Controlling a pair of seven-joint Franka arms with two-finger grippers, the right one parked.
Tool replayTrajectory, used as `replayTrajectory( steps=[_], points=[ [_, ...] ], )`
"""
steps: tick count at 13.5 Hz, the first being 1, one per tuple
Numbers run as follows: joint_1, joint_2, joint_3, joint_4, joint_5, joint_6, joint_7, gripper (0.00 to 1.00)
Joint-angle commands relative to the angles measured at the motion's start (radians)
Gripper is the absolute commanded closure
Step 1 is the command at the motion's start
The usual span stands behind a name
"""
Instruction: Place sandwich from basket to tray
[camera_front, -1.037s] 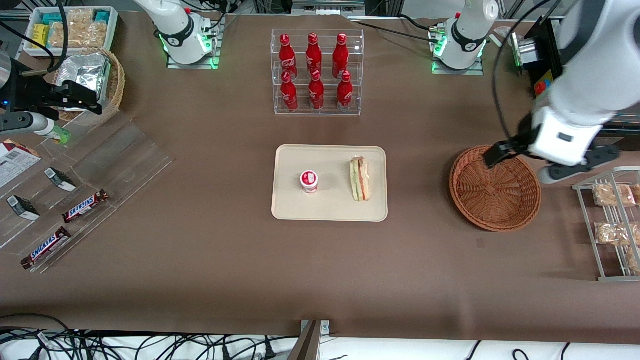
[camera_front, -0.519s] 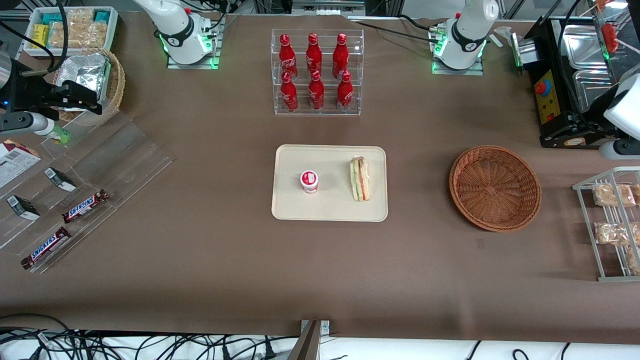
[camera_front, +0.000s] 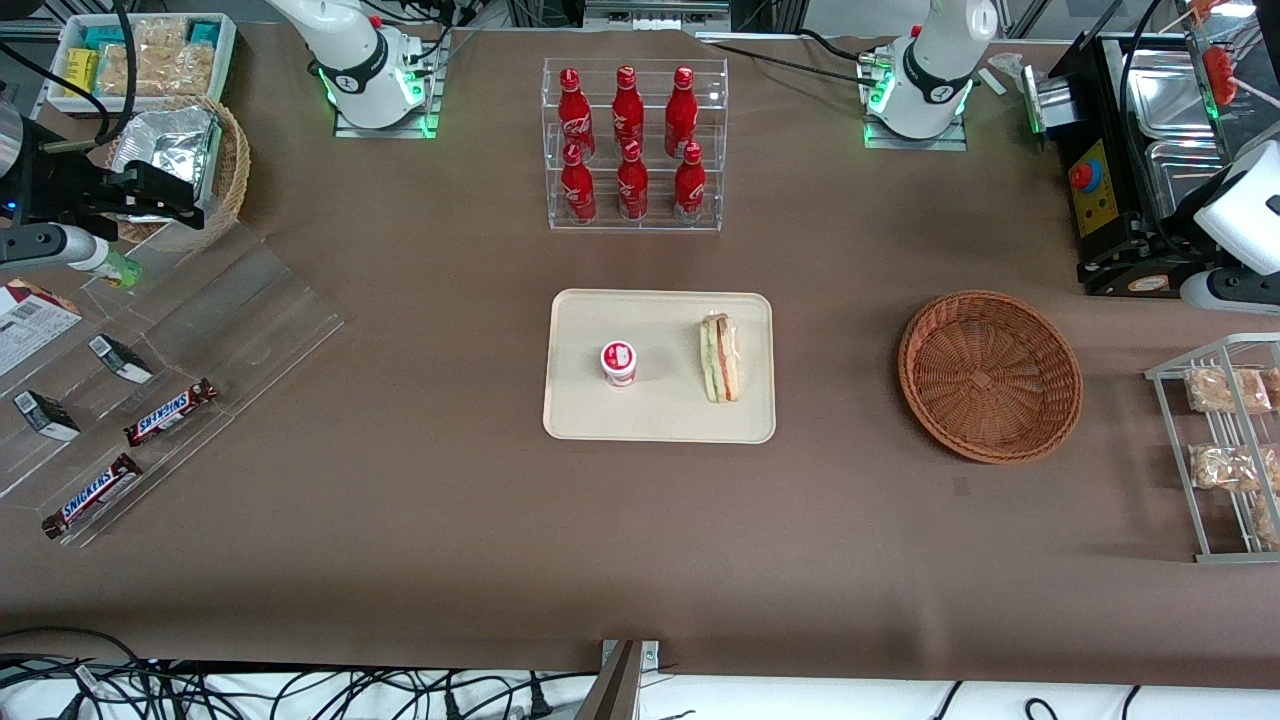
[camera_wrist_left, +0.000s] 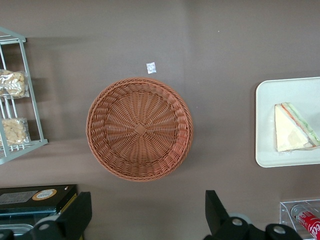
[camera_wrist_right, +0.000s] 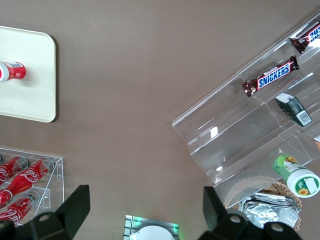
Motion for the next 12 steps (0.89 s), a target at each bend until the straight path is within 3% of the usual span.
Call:
replayTrajectory(
  steps=[1, 12],
  points=[
    [0.0, -0.015, 0.01, -0.008, -0.03, -0.002, 0.033, 0.0],
    [-0.012, -0.009, -0.008, -0.007, -0.028, -0.013, 0.047, 0.0]
  ],
)
